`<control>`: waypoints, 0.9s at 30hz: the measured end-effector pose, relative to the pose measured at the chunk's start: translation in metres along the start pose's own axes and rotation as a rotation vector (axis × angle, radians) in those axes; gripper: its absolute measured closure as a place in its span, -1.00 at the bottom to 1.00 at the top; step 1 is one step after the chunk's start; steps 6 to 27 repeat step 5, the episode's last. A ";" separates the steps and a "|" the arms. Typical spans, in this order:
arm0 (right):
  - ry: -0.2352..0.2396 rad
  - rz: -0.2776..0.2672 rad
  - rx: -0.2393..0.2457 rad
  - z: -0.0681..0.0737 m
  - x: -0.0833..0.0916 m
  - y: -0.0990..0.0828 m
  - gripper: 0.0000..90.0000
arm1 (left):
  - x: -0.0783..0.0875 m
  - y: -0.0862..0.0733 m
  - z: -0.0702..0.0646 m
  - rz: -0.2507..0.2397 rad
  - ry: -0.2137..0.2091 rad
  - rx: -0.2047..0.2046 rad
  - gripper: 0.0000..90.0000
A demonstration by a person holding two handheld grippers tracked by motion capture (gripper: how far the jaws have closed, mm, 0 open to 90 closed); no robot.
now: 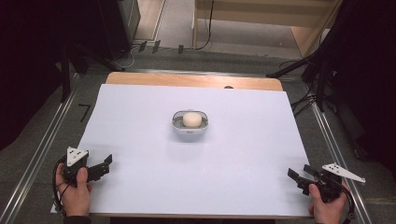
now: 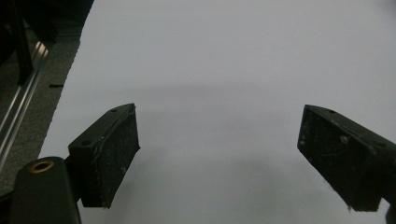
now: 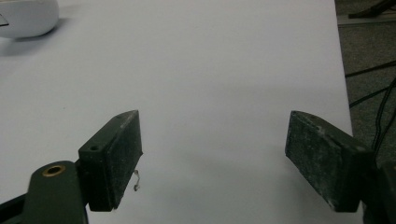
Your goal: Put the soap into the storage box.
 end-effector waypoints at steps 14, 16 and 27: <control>-0.002 0.000 -0.003 -0.001 -0.001 0.000 -0.58 | 0.000 0.000 0.000 0.000 -0.003 0.002 -0.70; -0.002 0.000 -0.003 -0.001 -0.001 0.000 -0.58 | 0.000 0.000 0.000 0.000 -0.003 0.002 -0.70; -0.002 0.000 -0.003 -0.001 -0.001 0.000 -0.58 | 0.000 0.000 0.000 0.000 -0.003 0.002 -0.70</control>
Point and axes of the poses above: each handheld gripper's, and its own axes: x roughly backward along the jaws, y roughly out of its top, z roughly to its left, the point moved 7 cm from there along -x, roughly forward along the jaws, and after that the axes turned 14 degrees about -y, right-handed, at the moved point
